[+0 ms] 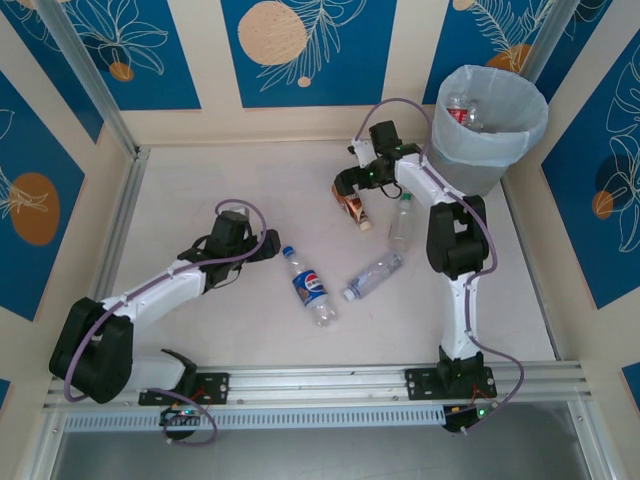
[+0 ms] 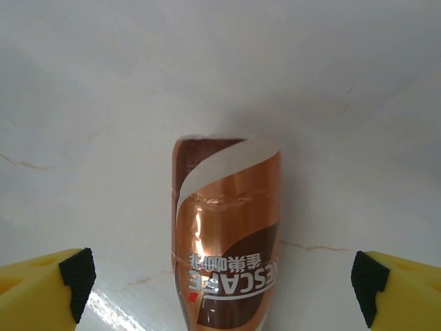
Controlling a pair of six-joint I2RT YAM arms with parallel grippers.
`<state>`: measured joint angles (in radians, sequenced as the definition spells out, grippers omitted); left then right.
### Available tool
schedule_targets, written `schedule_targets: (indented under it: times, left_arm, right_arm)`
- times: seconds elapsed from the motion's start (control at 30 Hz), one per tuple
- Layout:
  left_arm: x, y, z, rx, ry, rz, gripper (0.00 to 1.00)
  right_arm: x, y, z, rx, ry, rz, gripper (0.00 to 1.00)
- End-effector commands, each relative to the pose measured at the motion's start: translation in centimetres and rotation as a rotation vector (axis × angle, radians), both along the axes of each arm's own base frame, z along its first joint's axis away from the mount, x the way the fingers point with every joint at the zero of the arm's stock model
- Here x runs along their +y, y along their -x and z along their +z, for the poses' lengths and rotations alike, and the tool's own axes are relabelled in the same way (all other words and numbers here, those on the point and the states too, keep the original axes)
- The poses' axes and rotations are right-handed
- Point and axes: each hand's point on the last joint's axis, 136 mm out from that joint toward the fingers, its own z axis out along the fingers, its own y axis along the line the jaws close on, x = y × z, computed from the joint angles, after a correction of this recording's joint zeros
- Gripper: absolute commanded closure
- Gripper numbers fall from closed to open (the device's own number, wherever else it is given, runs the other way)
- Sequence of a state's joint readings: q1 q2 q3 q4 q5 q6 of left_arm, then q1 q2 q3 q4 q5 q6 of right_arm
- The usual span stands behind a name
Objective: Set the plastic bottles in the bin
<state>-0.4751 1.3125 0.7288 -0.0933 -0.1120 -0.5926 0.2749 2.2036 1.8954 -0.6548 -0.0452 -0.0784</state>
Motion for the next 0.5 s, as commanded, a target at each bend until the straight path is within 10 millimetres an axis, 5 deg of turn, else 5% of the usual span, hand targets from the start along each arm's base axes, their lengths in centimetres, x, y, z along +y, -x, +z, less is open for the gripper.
schedule_targets:
  times: [0.0, 0.47]
  left_arm:
    - [-0.5, -0.5, 1.1, -0.027, 0.012, -0.03, 0.01]
    - [-1.2, -1.1, 0.6, -0.003, 0.009, -0.048, 0.01]
  right_arm:
    - [0.8, 0.9, -0.8, 0.059, 0.013, 0.043, 0.03]
    - [1.8, 0.3, -5.7, 0.117, 0.144, 0.038, 0.24]
